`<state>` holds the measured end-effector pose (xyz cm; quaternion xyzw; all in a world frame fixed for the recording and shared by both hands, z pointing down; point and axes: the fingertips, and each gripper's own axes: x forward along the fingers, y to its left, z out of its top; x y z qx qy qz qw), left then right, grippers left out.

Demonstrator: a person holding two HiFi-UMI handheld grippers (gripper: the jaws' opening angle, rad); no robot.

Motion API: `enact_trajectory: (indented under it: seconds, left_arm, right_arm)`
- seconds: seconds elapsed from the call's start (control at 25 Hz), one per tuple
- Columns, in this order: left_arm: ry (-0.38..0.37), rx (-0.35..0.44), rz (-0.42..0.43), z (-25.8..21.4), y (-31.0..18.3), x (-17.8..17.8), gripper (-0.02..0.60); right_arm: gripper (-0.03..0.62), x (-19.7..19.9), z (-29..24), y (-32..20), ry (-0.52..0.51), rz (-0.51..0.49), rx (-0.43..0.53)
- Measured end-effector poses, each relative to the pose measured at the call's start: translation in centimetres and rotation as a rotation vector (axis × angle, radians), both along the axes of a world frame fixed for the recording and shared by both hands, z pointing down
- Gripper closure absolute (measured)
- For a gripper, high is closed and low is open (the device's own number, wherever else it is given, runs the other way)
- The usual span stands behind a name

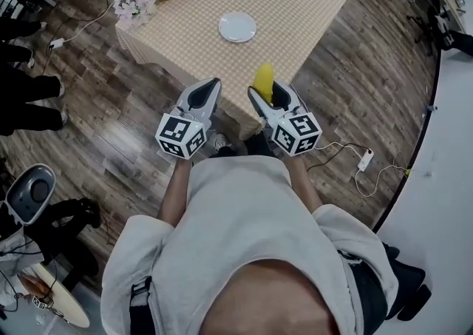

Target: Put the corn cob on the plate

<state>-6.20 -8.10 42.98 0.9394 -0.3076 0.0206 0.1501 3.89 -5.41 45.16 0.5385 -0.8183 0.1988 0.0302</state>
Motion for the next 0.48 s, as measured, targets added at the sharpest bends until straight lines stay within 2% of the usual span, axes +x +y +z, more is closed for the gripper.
enact_trajectory:
  seconds: [0.24, 0.48]
  left_arm:
    - [-0.018, -0.012, -0.036, 0.8, -1.4, 0.1, 0.574]
    - [-0.033, -0.017, -0.092, 1.0, -4.1, 1.7, 0.574]
  right_arm:
    - [0.347, 0.5, 0.9, -1.9, -0.019, -0.029, -0.008]
    - [0.349, 2.1, 1.4, -5.0, -0.035, -0.08, -0.009]
